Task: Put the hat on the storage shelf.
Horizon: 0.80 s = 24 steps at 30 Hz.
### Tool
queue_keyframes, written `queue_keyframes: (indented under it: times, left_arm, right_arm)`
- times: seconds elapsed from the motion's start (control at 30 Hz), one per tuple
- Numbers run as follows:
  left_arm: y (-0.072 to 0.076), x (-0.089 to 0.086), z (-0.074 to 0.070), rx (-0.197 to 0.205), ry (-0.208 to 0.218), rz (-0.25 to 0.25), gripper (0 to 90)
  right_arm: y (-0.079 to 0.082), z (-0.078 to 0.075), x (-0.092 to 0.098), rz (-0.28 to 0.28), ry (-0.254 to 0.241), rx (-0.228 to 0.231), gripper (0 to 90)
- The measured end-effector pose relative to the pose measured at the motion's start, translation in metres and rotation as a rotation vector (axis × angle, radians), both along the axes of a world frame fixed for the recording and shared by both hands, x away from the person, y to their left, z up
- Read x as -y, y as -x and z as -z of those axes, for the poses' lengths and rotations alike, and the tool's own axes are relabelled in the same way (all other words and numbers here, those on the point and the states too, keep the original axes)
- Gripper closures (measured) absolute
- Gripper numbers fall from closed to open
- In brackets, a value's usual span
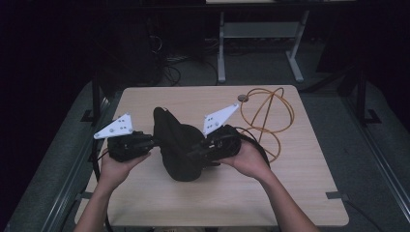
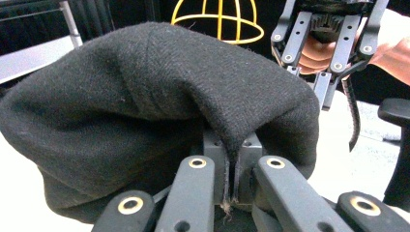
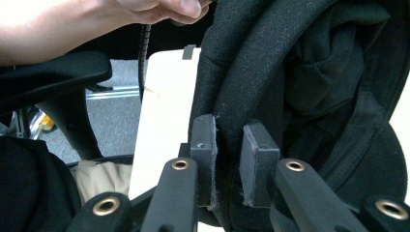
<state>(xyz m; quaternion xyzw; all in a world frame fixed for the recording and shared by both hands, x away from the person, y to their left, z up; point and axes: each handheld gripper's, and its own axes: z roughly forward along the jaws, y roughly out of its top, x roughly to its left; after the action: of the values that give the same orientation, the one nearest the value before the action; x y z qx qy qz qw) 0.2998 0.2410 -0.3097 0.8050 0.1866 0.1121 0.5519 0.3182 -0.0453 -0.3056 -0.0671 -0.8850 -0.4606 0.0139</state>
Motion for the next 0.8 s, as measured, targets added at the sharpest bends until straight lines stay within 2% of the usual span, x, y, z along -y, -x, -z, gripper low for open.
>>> queue_keyframes:
  times: [0.13, 0.2, 0.27, 0.53, 0.8]
  left_arm:
    - [-0.002, 0.001, -0.004, 0.001, -0.015, 0.0, 87.4]
    - [-0.004, 0.001, -0.007, 0.001, -0.014, 0.001, 87.4]
    - [-0.005, -0.001, -0.009, -0.004, -0.006, -0.005, 87.4]
    - [-0.007, -0.004, -0.022, 0.011, -0.031, -0.018, 87.4]
    - [-0.011, -0.008, -0.029, 0.018, -0.032, -0.028, 87.4]
  right_arm:
    - [0.0, 0.0, 0.002, 0.007, -0.015, 0.001, 74.9]
    - [0.001, -0.001, 0.003, 0.009, -0.024, 0.024, 72.6]
    - [0.002, -0.003, 0.006, 0.017, -0.038, 0.03, 67.3]
    - [0.004, 0.0, 0.023, 0.082, -0.061, -0.002, 45.8]
    - [0.005, 0.012, 0.05, 0.162, -0.096, -0.027, 40.8]
